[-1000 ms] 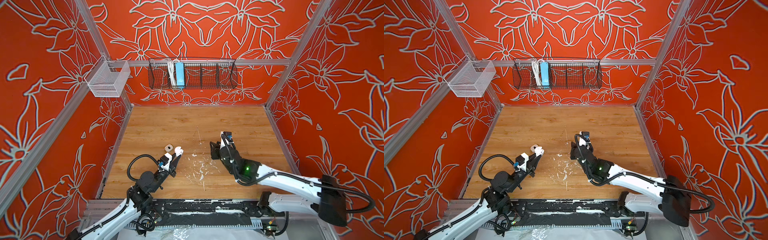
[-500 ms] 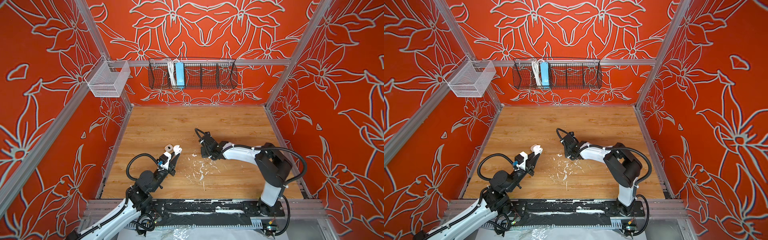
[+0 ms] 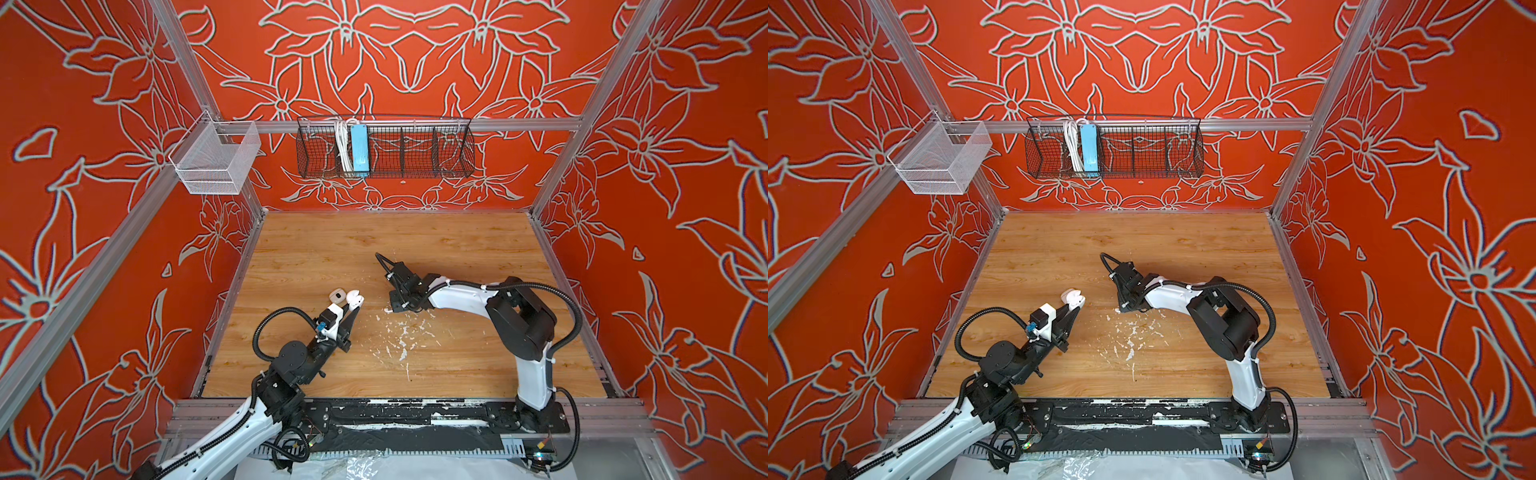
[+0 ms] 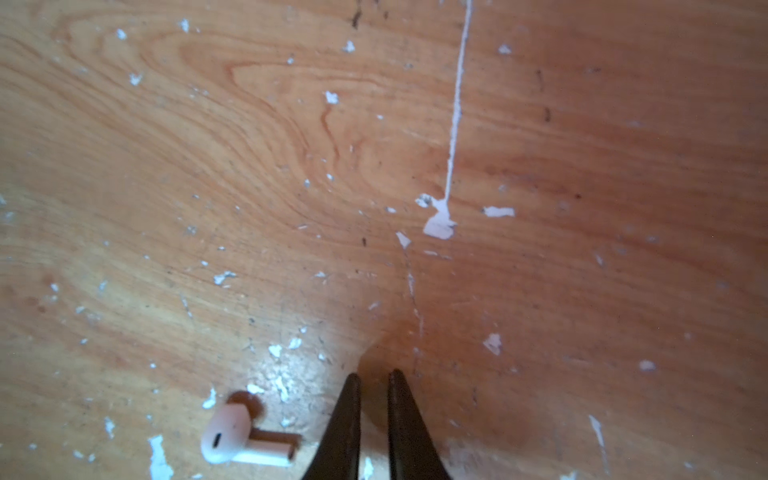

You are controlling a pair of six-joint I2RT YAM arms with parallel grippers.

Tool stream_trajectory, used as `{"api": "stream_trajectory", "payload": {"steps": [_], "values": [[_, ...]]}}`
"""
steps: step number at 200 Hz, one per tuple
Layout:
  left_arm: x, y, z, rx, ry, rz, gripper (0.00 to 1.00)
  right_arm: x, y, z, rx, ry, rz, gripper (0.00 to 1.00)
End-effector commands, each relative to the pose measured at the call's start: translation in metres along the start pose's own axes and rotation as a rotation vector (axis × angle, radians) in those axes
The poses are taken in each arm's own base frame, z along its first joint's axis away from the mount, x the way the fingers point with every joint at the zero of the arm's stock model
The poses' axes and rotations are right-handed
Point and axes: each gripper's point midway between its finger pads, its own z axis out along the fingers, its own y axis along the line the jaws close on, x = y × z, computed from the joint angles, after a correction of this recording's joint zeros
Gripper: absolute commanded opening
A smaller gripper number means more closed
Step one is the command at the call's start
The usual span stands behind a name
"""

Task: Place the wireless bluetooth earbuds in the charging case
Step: 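Swing the right gripper over the second white earbud on the table, then lower the open right gripper and align it with the second earbud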

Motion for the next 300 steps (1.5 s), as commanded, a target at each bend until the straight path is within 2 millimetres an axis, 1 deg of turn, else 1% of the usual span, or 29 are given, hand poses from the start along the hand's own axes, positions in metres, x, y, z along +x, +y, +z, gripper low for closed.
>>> {"api": "stream_trajectory", "payload": {"steps": [1, 36, 61, 79, 102, 163, 193, 214, 231, 250, 262, 276, 300], "values": [[-0.011, 0.001, -0.001, -0.002, -0.036, 0.004, 0.0, 0.02, 0.002, 0.005, -0.002, 0.073, -0.025, 0.15], [-0.013, 0.0, -0.001, 0.002, -0.042, -0.001, 0.0, 0.028, 0.014, -0.002, -0.011, 0.074, -0.06, 0.15], [-0.014, 0.0, -0.002, 0.003, -0.048, -0.005, 0.0, 0.035, 0.022, 0.001, -0.019, 0.086, -0.086, 0.15], [-0.016, 0.0, -0.004, 0.003, -0.056, -0.008, 0.0, 0.038, 0.024, 0.002, -0.012, 0.096, -0.091, 0.14], [-0.018, 0.0, -0.005, 0.006, -0.064, -0.011, 0.0, 0.04, 0.028, -0.005, -0.009, 0.087, -0.103, 0.14], [-0.02, 0.0, -0.006, 0.008, -0.072, -0.022, 0.0, 0.057, 0.043, -0.022, -0.032, 0.074, -0.127, 0.13], [-0.022, 0.001, -0.008, 0.004, -0.08, -0.027, 0.0, 0.055, 0.042, -0.025, -0.019, 0.058, -0.114, 0.14], [-0.023, 0.002, -0.009, -0.001, -0.086, -0.03, 0.0, 0.047, 0.038, -0.035, -0.001, 0.024, -0.104, 0.14], [-0.024, 0.003, -0.01, -0.007, -0.092, -0.034, 0.0, 0.038, 0.039, -0.045, -0.01, -0.01, -0.099, 0.16], [-0.024, 0.005, -0.011, -0.015, -0.096, -0.041, 0.0, 0.028, 0.039, -0.055, -0.009, -0.042, -0.102, 0.26], [-0.024, 0.005, -0.012, -0.019, -0.101, -0.043, 0.0, 0.02, 0.039, -0.059, -0.004, -0.054, -0.106, 0.3], [-0.025, 0.005, -0.012, -0.019, -0.104, -0.045, 0.0, 0.013, 0.038, -0.06, 0.001, -0.061, -0.099, 0.34], [-0.025, 0.006, -0.013, -0.021, -0.107, -0.046, 0.0, 0.004, 0.04, -0.055, 0.01, -0.05, -0.101, 0.46]]}}
